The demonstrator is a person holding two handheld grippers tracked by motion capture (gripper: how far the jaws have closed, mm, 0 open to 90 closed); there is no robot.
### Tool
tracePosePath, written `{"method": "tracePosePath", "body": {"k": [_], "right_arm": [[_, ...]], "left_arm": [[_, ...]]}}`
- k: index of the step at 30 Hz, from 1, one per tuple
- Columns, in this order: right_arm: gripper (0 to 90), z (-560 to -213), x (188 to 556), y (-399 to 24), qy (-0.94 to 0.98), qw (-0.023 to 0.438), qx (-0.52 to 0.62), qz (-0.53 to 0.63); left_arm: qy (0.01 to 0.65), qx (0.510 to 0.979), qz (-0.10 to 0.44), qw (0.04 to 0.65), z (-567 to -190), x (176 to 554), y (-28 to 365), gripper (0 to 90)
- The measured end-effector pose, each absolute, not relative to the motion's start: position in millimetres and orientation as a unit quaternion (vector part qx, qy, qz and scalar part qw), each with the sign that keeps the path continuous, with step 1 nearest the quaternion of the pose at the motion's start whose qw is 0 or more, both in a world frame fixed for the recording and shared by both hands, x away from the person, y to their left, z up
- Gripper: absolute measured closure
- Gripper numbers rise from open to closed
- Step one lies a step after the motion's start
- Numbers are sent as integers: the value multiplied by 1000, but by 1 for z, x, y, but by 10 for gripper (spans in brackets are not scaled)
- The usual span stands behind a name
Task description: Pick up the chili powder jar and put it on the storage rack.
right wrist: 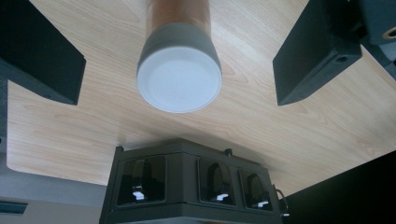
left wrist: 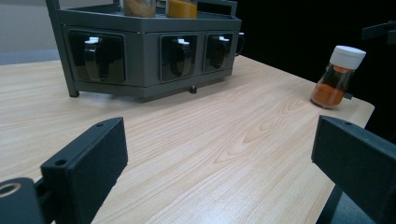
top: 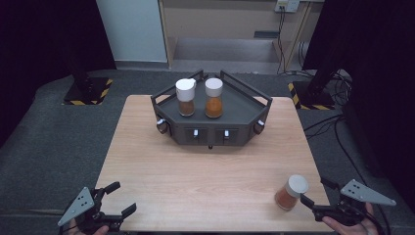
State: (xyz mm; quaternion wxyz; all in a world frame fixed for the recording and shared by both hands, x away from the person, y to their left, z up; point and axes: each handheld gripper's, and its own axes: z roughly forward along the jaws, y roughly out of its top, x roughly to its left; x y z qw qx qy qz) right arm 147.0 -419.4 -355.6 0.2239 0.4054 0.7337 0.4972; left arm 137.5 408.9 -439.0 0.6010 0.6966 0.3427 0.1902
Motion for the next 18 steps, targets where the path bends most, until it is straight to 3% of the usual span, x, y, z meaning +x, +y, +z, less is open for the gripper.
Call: {"method": "tracePosePath", "body": {"k": [18], "right_arm": [[67,-376,170,-401,749,216,402,481]], "left_arm": [[343,696,191,601,-439,136,409,23]]}}
